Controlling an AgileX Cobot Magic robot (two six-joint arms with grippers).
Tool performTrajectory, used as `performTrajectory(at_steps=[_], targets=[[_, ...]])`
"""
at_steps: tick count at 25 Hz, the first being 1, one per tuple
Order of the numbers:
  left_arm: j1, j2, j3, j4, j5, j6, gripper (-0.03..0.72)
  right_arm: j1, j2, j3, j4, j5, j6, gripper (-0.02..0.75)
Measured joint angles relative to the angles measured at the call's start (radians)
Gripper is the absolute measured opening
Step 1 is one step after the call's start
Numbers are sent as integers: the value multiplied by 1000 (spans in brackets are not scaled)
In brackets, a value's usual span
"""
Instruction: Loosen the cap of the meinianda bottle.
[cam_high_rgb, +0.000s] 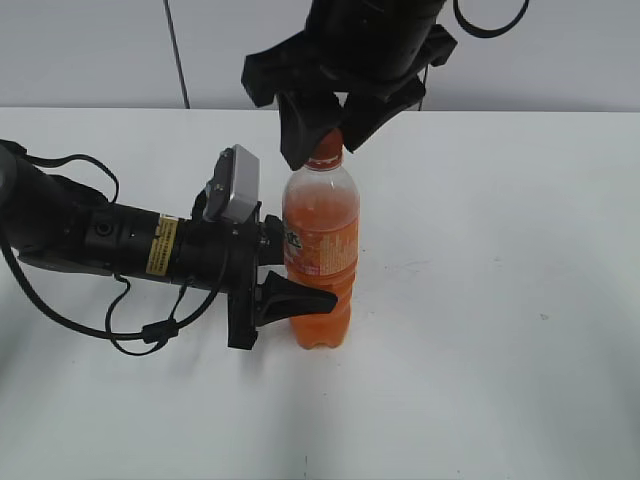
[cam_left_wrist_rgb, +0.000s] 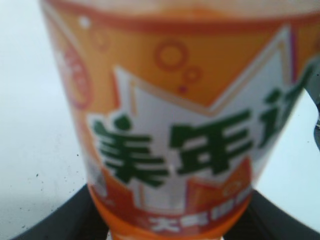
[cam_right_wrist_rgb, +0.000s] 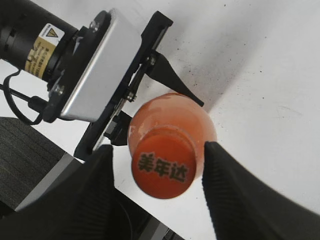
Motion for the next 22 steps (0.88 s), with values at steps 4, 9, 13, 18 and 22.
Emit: performTrajectory(at_steps=[4,9,13,18,22], targets=[[0,0,0,0,0,0,380,0,0,0,0,0,2,368],[0,0,0,1,0,1,380,0,0,0,-8,5,-65,272],[0,0,0,4,0,4,380,0,0,0,-7,5,-286,272],[0,0,0,9,-2,10,380,0,0,0,-6,9,-765,272],[0,-1,0,9,-1,12,380,0,0,0,-34,11,-1118,272]])
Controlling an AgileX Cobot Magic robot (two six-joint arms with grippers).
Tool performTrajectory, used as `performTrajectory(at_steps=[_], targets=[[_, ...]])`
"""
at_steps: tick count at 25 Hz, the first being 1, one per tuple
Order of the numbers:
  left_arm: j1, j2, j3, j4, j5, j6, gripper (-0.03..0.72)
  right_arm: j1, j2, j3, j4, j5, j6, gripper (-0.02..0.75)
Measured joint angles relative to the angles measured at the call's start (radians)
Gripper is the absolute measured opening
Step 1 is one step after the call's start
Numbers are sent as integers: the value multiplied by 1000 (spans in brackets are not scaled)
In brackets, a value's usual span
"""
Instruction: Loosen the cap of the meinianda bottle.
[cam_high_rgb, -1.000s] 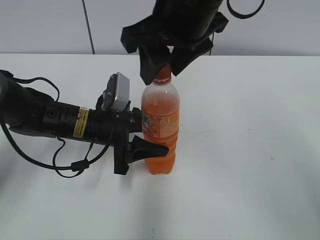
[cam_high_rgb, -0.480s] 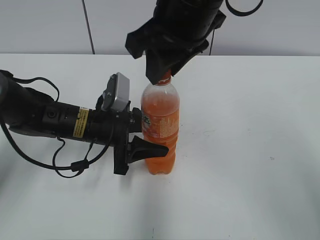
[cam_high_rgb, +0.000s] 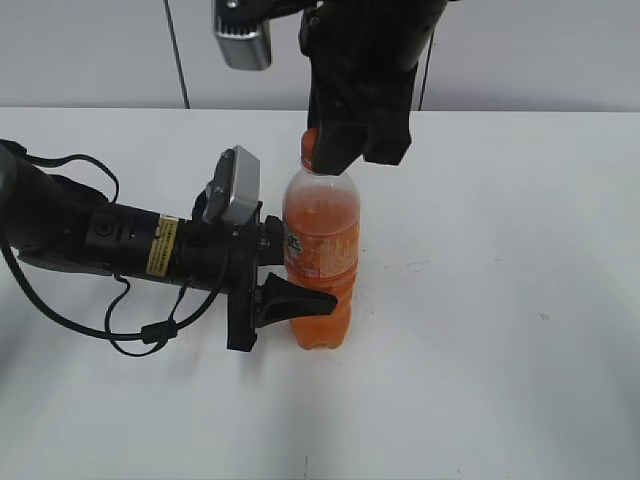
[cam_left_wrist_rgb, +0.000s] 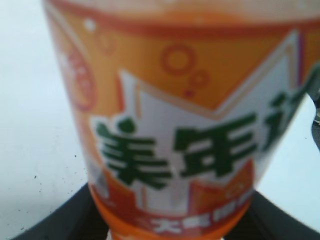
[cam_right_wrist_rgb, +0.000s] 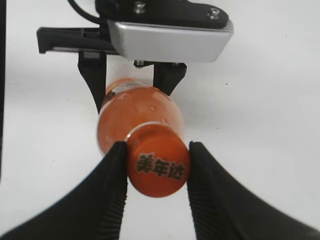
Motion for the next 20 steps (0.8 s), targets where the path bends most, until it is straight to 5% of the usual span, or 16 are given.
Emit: performTrajectory(at_steps=[13,20], targets=[[-1,0,0,-6,4,-4,380,1,-2,0,-29,0,-104,274],[-1,0,0,-5,2,-4,380,0,-36,1,-19,-2,44,501]])
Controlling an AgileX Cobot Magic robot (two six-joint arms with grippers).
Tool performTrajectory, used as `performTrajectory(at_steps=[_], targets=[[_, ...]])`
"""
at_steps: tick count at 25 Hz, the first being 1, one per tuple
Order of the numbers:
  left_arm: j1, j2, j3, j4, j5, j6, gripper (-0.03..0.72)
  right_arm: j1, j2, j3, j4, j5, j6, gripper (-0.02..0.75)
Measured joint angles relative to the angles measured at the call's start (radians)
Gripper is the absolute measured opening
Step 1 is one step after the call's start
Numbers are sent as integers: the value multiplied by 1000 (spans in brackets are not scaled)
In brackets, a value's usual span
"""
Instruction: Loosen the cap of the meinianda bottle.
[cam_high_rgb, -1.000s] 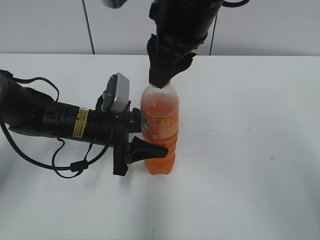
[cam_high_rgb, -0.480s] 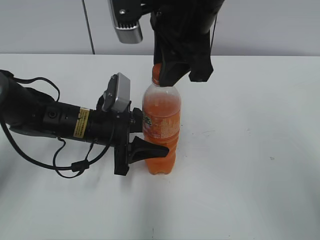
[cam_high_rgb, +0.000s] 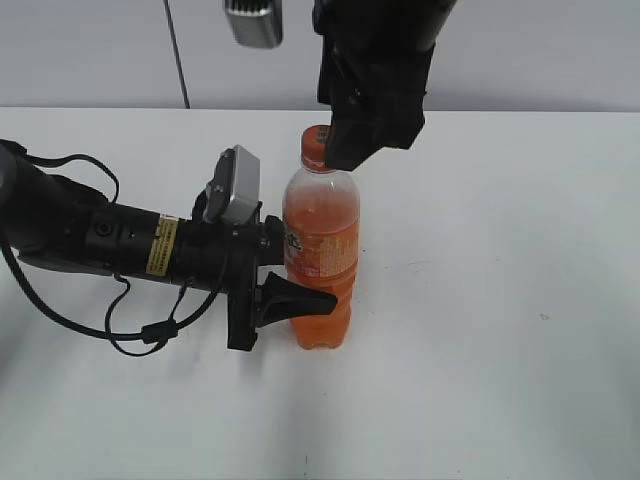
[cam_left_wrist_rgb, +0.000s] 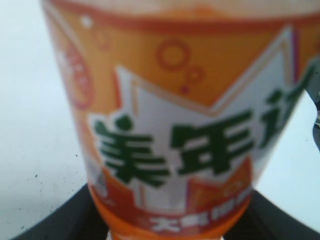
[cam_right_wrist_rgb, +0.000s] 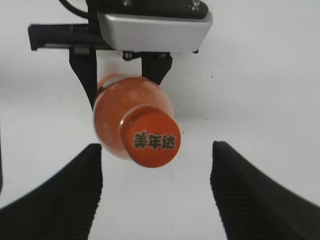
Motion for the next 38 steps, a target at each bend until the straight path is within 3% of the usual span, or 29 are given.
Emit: performTrajectory(at_steps=[5,10,13,29,38], targets=[[0,0,0,0,1,0,380,0,-54,0,56,1,248,524],[0,0,0,0,1,0,380,0,-57,0,43,1,846,524],[0,0,0,0,1,0,380,0,-57,0,14,-22,1086,510],[0,0,0,0,1,0,380,0,24,0,21,-9,1163,456],[0,0,0,0,1,0,380,0,28,1,32,-7,1163,315]])
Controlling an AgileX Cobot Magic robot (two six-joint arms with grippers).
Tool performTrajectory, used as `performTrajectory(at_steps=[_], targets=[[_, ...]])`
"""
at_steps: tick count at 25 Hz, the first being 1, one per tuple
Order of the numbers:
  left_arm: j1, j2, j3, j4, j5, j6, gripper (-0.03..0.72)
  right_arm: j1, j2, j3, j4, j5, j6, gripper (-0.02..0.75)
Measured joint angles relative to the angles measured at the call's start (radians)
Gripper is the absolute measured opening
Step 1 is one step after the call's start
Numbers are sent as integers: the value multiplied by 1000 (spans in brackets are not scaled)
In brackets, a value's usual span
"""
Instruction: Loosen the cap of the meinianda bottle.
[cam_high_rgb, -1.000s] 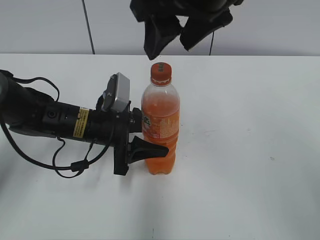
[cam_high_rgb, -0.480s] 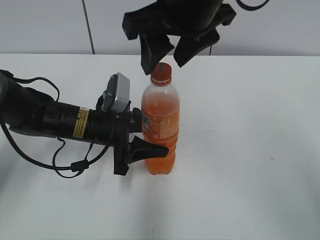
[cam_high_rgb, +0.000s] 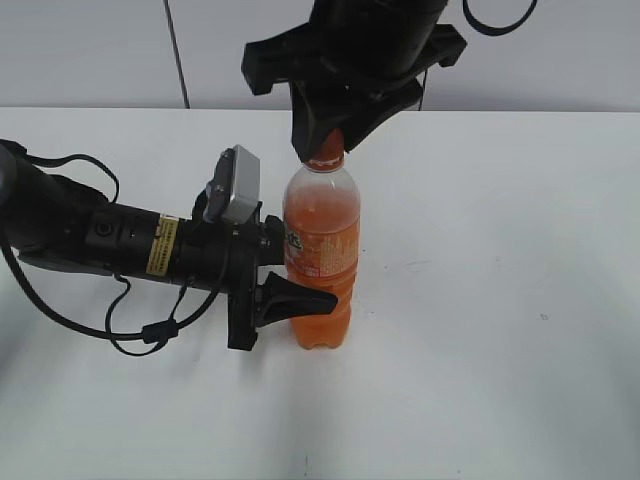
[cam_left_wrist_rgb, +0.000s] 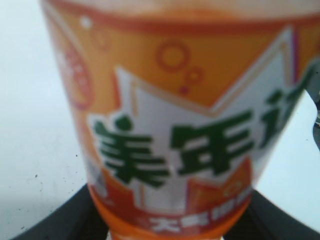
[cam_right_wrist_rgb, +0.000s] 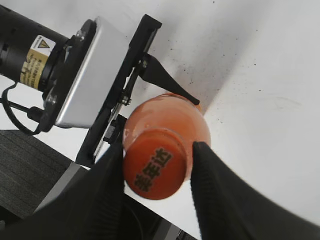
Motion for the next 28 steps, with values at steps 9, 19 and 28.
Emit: performTrajectory(at_steps=[9,19,28], targets=[[0,0,0,0,0,-1,380,0,0,0,6,0,-263,272],[0,0,0,-1,1,-3,380,0,-1,0,-6,-1,-1242,271],[0,0,0,-1,1,-4,380,0,-1,0,-9,-1,-1331,270]])
